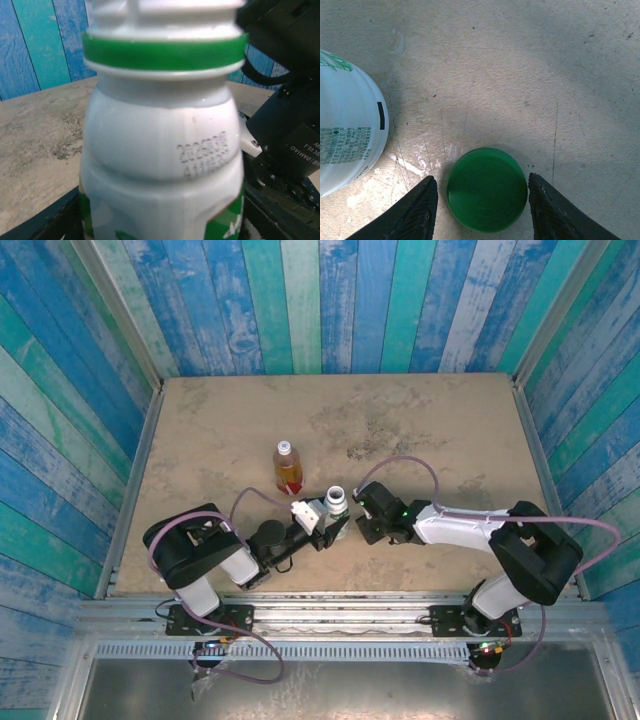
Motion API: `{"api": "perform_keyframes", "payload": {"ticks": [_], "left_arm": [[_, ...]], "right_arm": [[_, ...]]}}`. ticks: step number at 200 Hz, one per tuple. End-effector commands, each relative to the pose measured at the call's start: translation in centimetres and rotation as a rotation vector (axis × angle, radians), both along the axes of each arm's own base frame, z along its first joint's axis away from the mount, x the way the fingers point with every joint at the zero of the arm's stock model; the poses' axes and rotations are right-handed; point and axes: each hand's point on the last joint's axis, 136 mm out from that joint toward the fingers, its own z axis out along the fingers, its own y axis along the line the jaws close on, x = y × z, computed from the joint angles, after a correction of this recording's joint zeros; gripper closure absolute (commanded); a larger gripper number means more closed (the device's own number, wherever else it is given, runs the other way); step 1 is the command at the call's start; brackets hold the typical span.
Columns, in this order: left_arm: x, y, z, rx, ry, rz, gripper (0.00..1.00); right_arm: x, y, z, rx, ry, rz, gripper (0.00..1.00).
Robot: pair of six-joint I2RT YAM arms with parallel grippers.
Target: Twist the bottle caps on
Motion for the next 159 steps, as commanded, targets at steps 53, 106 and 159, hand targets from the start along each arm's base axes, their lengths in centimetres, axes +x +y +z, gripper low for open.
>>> {"api": "perform_keyframes", "payload": {"ticks": [53,106,159], "left_arm": [[-0.5,-0.3,-0.3,-0.009,-0.007,-0.029,0.40],[-0.6,-0.4,-0.4,-0.010,-0.012,-0.038,0.45],[-0.7,-0.7,-0.4,-0.009,-0.015,-0.051,0.44]], "right_arm": [[0.4,0.5,0.0,0.004,-0.006,-0.012,0.57],[0.5,0.2,1.7,0.017,-0.035,-0.016,0.60],[0.3,-0.9,6.3,0.032,-0.068,-0.025,0.59]]}}
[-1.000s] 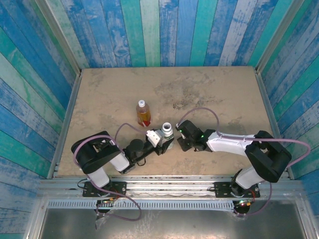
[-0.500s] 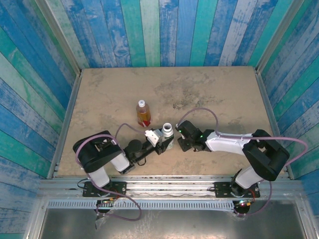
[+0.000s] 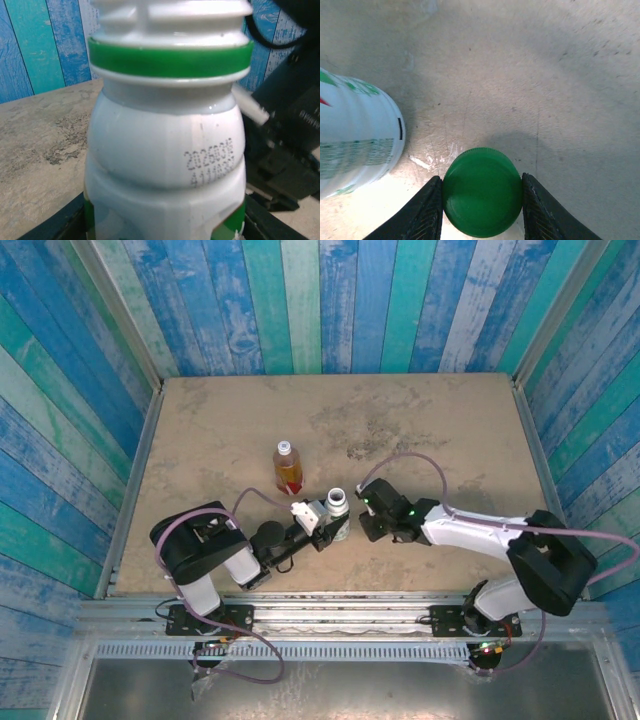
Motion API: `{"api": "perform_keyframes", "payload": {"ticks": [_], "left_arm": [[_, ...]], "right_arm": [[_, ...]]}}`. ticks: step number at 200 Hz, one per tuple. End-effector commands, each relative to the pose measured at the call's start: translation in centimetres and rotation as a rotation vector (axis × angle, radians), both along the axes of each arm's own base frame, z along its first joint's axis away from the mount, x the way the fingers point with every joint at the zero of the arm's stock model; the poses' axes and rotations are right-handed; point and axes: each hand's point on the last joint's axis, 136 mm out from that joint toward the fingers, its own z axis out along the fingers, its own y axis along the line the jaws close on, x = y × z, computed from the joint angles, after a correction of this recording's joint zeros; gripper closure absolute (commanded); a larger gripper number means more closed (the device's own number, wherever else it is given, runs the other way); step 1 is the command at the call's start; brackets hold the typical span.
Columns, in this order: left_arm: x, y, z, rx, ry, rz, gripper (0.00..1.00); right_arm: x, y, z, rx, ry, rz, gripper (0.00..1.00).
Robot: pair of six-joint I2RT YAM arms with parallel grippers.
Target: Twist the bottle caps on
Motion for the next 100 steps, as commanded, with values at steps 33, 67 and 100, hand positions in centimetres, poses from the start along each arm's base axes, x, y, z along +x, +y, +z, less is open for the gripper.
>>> {"api": "perform_keyframes", "payload": {"ticks": [33,67,100], "left_arm": [[-0.4,-0.8,-0.6,0.018,-0.003,-0.043,0.44],[-0.3,-1.1,-0.8,0.022,-0.001,-0.051,0.44],[-0.2,-1.1,-0.9,0.023,0.000,-0.047,0.43]], "right_arm": [[-0.2,-0.6,6.8,0.028,-0.043,0.024,0.60],[-0.7,0.2,10.6,0.039,-0.040,0.105,0.61],[-1.2,1.1,13.9,0.048,-0.029,0.181,0.61]]}}
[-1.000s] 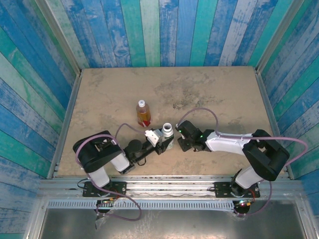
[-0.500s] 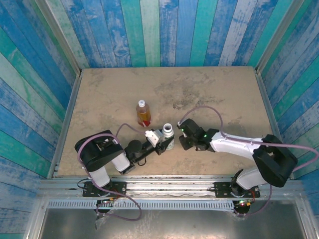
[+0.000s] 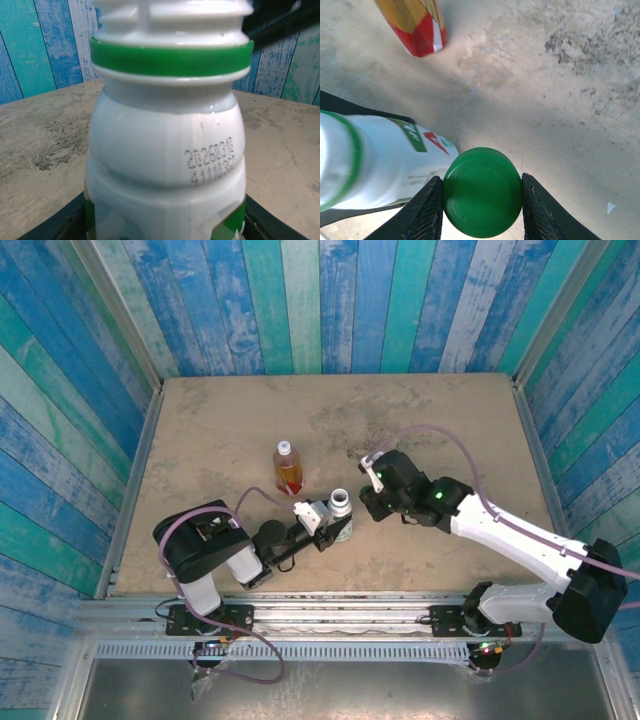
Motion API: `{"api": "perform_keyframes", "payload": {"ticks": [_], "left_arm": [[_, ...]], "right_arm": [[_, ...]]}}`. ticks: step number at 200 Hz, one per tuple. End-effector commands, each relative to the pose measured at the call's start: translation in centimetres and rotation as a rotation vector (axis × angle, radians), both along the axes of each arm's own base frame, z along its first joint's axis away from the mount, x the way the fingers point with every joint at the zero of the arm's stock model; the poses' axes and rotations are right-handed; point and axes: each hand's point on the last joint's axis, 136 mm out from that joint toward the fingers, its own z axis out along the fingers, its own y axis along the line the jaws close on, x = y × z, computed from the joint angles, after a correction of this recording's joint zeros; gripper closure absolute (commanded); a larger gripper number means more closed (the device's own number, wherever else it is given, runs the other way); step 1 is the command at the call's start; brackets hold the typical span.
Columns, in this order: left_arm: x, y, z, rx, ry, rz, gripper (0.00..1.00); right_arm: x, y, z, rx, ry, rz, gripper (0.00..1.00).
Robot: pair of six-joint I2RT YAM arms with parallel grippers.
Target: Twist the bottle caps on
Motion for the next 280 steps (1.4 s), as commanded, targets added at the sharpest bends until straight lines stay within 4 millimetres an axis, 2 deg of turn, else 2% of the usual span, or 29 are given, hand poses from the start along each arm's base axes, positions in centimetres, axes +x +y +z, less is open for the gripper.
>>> {"api": "perform_keyframes", "payload": {"ticks": [1,21,44,78,103,165,211,247,280], "left_arm": [[-0.1,-0.4,-0.8,0.021,0.007,-0.014,0.43],[0.0,-0.5,-1.0,0.026,0.010,-0.014,0.43],[0.0,-0.7,-1.0,0.029,0.010,-0.021,0.43],[0.1,-1.0,-1.1,0.034,0.010,-0.028,0.43],[0.1,-1.0,-1.1,0.034,0.009,-0.031,0.43],[0.0,-1.3,-1.3,0.042,0.011,-0.043,0.45],[0.2,-1.4,-1.2,0.040,0.012,-0.047,0.45],[0.2,-1.3,-1.2,0.038,0.015,-0.047,0.46],[0.2,-1.4,-1.2,0.038,0.015,-0.050,0.46]], "right_arm": [[-1.6,-0.4,1.1,-0.054,0.061,0.084,0.61],[-2.0,0.5,2.8,-0.014,0.061,0.130,0.61],[-2.5,2.0,3.7,0.036,0.084,0.191,0.61],[-3.1,4.0,4.1,0.063,0.107,0.263,0.61],[-3.2,4.6,3.6,0.049,0.118,0.290,0.61],[-3.2,5.1,2.3,-0.001,0.133,0.322,0.61],[-3.7,4.9,0.7,-0.114,0.147,0.370,0.60],[-4.3,5.0,0.4,-0.155,0.151,0.408,0.60],[-3.9,4.4,0.3,-0.173,0.150,0.362,0.60]]}}
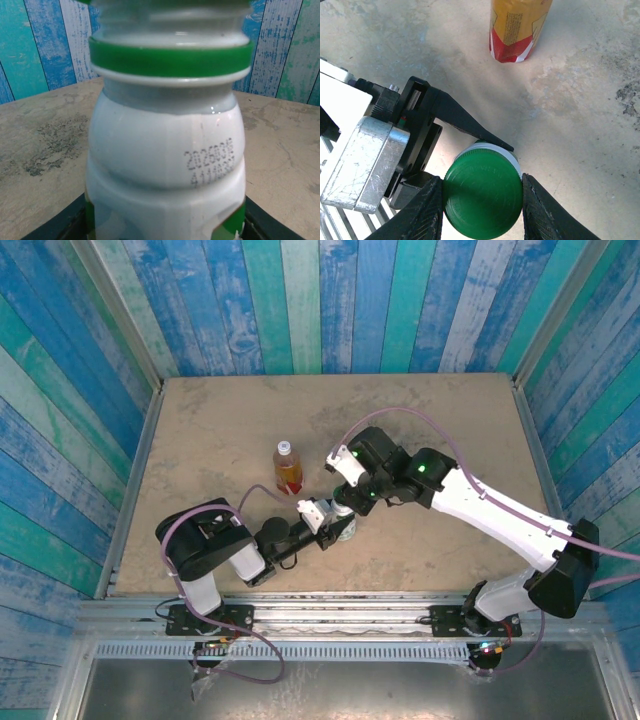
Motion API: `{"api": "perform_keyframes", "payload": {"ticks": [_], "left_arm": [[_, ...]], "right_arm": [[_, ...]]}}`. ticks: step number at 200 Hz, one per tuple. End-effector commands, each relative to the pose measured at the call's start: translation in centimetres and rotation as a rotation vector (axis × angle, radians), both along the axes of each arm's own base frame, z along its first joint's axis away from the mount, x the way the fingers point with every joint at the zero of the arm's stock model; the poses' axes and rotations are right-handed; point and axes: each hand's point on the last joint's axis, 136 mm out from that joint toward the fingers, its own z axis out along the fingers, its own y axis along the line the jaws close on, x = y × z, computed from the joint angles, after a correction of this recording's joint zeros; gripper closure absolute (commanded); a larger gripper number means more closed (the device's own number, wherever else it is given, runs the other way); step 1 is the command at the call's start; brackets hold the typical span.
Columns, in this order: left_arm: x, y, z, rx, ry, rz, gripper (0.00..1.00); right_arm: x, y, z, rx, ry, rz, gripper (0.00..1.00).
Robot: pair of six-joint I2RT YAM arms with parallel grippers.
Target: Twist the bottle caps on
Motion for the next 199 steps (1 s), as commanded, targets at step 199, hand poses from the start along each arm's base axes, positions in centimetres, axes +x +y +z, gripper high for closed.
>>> {"api": "perform_keyframes", "payload": {"ticks": [199], "left_arm": [[-0.4,-1.1,-1.4,0.051,0.013,-0.060,0.45]], "right_arm": [[0.5,-0.7,2.0,0.185,0.062,-0.097,0.40]]}}
